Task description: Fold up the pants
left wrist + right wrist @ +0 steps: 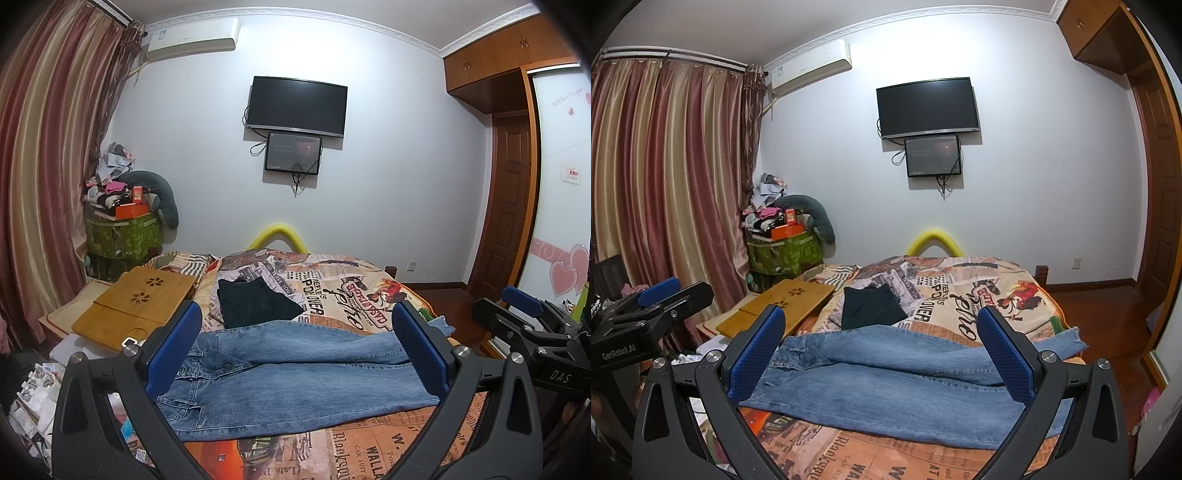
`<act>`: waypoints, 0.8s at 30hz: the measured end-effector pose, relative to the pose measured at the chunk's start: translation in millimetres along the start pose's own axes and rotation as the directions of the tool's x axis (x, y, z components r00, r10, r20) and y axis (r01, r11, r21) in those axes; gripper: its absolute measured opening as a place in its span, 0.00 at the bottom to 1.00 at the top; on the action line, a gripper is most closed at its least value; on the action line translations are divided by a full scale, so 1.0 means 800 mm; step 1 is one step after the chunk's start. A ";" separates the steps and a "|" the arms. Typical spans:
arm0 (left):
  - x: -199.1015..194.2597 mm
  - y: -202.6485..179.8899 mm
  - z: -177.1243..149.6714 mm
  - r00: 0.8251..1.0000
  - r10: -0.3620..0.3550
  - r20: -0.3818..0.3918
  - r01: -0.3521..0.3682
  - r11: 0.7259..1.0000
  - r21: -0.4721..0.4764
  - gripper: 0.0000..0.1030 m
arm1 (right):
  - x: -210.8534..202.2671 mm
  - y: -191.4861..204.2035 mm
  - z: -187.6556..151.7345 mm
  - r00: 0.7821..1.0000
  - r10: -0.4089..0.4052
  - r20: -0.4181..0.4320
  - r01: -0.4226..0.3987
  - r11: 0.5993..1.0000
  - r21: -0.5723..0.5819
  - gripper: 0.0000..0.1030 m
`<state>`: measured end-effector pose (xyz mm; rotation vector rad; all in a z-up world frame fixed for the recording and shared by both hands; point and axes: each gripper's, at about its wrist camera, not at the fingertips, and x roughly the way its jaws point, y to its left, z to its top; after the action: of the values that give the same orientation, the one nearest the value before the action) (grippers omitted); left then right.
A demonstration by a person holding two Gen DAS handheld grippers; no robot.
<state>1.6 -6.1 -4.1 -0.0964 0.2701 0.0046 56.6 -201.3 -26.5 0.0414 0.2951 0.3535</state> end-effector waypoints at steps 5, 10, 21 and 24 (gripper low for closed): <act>0.000 0.000 0.000 1.000 -0.001 0.001 0.001 1.000 -0.001 1.00 | 0.000 0.001 0.000 1.000 -0.001 -0.001 0.001 1.000 -0.001 1.00; 0.000 0.000 0.001 1.000 0.000 0.001 0.000 1.000 -0.001 1.00 | 0.000 0.000 0.000 1.000 -0.001 -0.001 0.001 1.000 -0.001 1.00; 0.002 0.000 -0.002 1.000 0.000 -0.001 0.000 1.000 -0.005 1.00 | 0.000 -0.005 -0.003 1.000 -0.001 -0.004 0.001 1.000 -0.003 1.00; 0.002 0.000 -0.003 1.000 -0.001 0.000 0.001 1.000 -0.005 1.00 | 0.000 -0.004 -0.003 1.000 -0.002 -0.005 0.002 1.000 -0.003 1.00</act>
<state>2.8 -5.9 -6.6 -0.1010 0.2701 0.0044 57.0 -204.1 -29.3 0.0376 0.2996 0.3521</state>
